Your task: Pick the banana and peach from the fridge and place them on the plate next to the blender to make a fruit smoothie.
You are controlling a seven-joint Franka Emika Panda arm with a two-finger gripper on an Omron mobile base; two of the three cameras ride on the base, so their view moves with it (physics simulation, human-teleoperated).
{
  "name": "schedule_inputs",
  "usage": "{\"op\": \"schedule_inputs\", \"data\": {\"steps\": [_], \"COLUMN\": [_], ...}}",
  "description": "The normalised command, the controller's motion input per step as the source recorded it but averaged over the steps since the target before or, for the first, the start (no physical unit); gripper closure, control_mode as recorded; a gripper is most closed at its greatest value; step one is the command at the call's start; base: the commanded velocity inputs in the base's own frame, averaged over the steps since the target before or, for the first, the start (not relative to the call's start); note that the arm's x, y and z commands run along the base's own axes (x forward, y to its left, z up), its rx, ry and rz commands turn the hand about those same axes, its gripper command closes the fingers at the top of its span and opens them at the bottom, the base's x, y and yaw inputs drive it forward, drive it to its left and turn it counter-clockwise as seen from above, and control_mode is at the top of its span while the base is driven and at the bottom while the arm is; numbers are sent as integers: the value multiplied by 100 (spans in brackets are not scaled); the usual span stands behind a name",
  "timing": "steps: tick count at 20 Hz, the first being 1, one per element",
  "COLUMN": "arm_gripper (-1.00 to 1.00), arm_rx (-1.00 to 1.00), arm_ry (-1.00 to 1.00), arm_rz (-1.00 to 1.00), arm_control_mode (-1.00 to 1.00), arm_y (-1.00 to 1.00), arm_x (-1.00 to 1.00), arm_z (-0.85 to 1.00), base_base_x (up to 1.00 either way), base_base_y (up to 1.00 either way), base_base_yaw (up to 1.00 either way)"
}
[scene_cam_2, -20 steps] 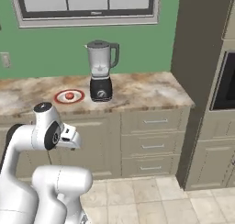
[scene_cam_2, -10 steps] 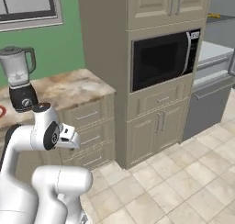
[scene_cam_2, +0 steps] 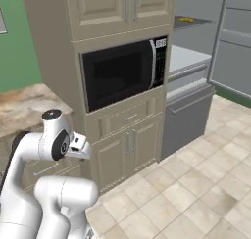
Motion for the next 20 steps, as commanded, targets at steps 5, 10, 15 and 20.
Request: {"op": "schedule_inputs", "data": {"steps": [5, 10, 15, 20], "arm_gripper": [-100, -100, -100, -100], "arm_rx": [0, 0, 0, 0], "arm_ry": [0, 0, 0, 0], "arm_rz": [0, 0, 0, 0], "arm_control_mode": [100, 100, 100, 100], "arm_y": [0, 0, 0, 0], "arm_x": [0, 0, 0, 0], "arm_z": [0, 0, 0, 0], "base_base_x": [100, 100, 100, 100], "base_base_y": [-73, -64, -67, -70], "base_base_yaw": [17, 25, 26, 30]}}
